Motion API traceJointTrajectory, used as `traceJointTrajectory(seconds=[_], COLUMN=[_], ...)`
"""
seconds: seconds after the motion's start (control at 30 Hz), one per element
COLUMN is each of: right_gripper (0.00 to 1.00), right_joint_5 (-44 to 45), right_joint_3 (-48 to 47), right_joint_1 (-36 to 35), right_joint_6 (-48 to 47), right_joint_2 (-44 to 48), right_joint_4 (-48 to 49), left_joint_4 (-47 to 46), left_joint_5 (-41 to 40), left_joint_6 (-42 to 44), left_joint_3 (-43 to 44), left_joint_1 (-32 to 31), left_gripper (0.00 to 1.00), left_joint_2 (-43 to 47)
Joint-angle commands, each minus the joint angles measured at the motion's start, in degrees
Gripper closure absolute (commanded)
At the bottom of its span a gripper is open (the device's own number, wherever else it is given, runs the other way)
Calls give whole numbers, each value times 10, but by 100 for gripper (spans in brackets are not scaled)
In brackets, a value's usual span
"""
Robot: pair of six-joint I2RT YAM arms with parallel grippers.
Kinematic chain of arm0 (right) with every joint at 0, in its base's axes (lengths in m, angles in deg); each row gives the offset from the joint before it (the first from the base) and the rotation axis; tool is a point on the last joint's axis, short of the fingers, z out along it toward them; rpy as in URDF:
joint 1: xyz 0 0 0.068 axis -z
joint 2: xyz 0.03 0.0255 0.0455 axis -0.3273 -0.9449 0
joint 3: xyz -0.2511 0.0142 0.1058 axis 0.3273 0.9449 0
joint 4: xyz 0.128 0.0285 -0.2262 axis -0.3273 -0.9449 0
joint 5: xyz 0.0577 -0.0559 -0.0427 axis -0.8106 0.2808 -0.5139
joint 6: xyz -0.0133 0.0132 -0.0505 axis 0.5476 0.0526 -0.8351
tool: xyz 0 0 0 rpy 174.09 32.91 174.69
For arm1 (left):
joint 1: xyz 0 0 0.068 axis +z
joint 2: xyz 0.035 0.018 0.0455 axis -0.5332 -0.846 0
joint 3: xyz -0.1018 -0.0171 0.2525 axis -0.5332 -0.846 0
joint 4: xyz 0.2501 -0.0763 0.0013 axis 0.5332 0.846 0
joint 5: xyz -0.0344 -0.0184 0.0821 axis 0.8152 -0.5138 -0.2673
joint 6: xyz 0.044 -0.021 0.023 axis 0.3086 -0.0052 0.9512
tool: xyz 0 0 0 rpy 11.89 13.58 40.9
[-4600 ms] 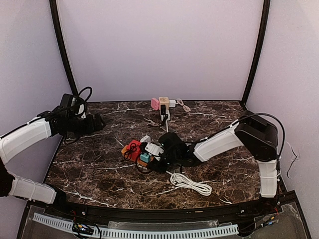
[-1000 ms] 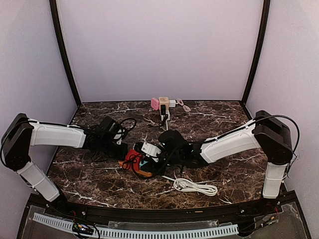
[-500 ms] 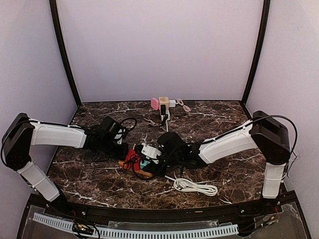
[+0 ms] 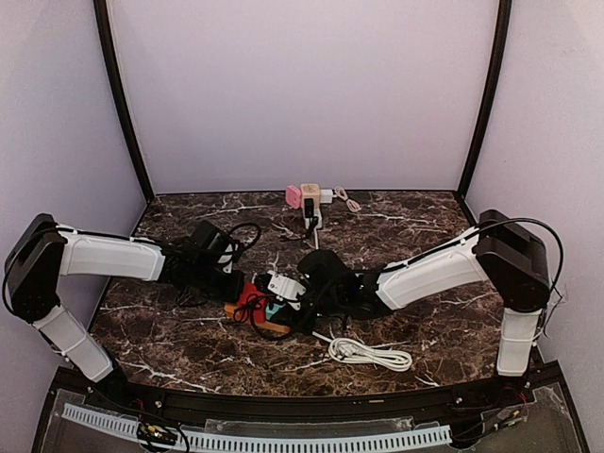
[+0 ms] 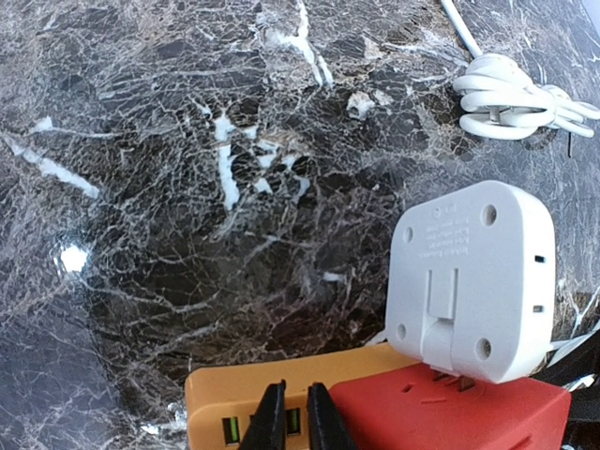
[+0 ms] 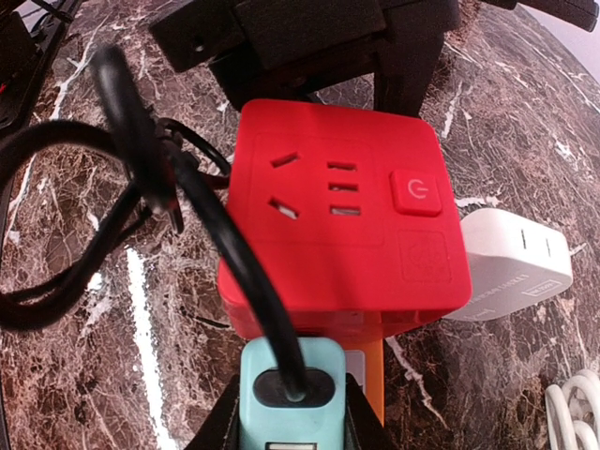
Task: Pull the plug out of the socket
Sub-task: Remove the plug from the socket.
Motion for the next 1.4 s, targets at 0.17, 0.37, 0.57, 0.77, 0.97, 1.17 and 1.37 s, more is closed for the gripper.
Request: traceJointTrajectory(seconds=[0.17, 0.37, 0.57, 0.77, 0.97, 1.17, 1.37], right_gripper=[100, 100, 100, 100, 100, 100, 100], right_joint_5=[29, -28, -62, -43, -35, -31, -38], right_joint_3=[2, -8, -4, 5, 11, 12, 19], right_joint_1=[-7, 6, 21, 21, 19, 19, 19], right_joint_6=[-41, -5, 17, 6, 4, 7, -16], right_joint_2=[11, 10, 15, 17, 3, 1, 12], right_joint_4=[19, 17, 16, 16, 17, 20, 20], left_joint_4=[56, 57, 60, 66, 123, 173, 180], left_joint_5=[-19, -21, -26, -36, -82, -100, -96], left_joint_6=[8, 9, 11, 9, 11, 16, 26], left_joint_3=[-7, -4, -2, 0, 30, 50, 17], left_joint_1=[-4, -4, -4, -4, -3, -3, -3], left_gripper=[90, 91, 91, 91, 78, 61, 46], left_joint_2=[-28, -31, -32, -15, 51, 102, 133])
